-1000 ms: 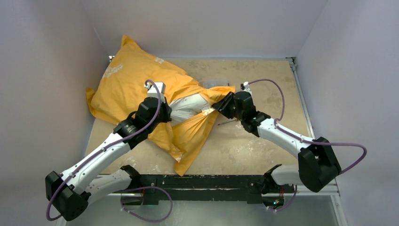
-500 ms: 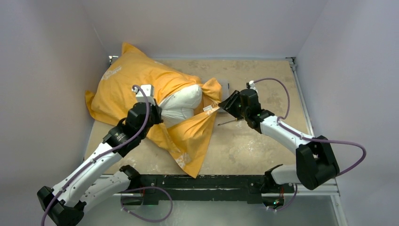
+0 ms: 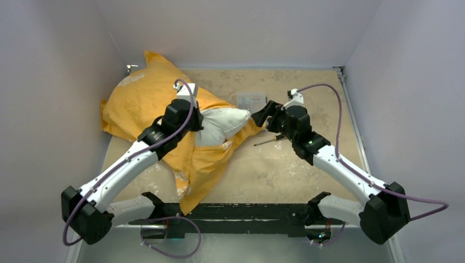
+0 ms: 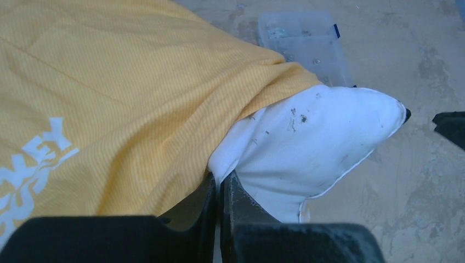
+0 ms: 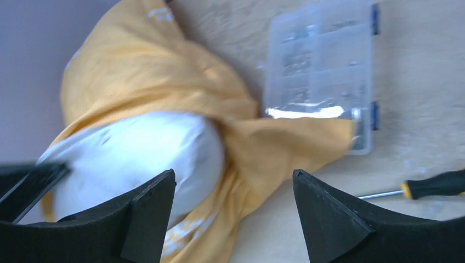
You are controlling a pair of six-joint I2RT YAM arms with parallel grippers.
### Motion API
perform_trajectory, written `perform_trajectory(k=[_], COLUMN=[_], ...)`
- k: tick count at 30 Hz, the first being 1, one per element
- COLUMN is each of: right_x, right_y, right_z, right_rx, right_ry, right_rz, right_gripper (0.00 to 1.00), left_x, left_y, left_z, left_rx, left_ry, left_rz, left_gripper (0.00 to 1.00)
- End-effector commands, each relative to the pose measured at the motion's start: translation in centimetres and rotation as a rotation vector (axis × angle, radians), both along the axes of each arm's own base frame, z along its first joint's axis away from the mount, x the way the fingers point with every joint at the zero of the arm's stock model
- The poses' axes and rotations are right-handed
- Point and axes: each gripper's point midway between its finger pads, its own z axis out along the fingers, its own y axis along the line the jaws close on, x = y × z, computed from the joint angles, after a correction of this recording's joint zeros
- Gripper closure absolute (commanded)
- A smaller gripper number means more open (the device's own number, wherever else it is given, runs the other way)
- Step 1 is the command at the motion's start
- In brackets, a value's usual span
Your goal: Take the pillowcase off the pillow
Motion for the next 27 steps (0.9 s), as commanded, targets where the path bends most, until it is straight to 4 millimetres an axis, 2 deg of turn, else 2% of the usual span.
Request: perform_trajectory(k=[1, 7, 12, 14, 16, 22, 25, 27], right_x=[-2.4, -8.1, -10.9, -11.3, -10.6, -8.7, -8.6, -9.2], right_y=[3.8, 10.6, 14.1, 15.2, 15.8, 17.8, 18.5, 19.3], right_z=[5.0, 6.1, 6.9, 6.9, 6.1, 2.2, 1.2, 0.8], right_rx=[0.013, 0.061, 0.064, 0.047, 0.014, -0.087, -0.094, -0.083], right_ry=[-0.142, -0.226, -0.333, -0.366, -0.372, -0.338, -0.346, -0.353], right_rz=[0.156, 0.416, 0.589, 0.626, 0.625, 0.64, 0.66, 0.707], right_gripper=[0.19, 0.18, 0.16, 0.15, 0.14, 0.13, 0.14, 0.14], left_x=[3.1, 4.4, 4.6, 4.5, 4.2, 3.4, 3.2, 3.3], left_y=[-3.3, -4.6, -4.6, -4.6, -4.7, -4.4, -4.3, -4.1], left_z=[4.1, 3.7, 3.5, 3.5, 3.4, 3.0, 2.8, 2.8], left_rx=[-0.111, -0.111, -0.085, -0.072, -0.071, -0.067, -0.059, -0.054], left_ry=[-0.081, -0.063, -0.074, -0.087, -0.104, -0.137, -0.139, -0.141], left_rz=[-0.061, -0.083, -0.094, -0.112, -0.133, -0.163, -0.168, -0.165], left_gripper=[1.0, 1.0, 1.0, 1.0, 1.0, 1.0, 1.0, 1.0])
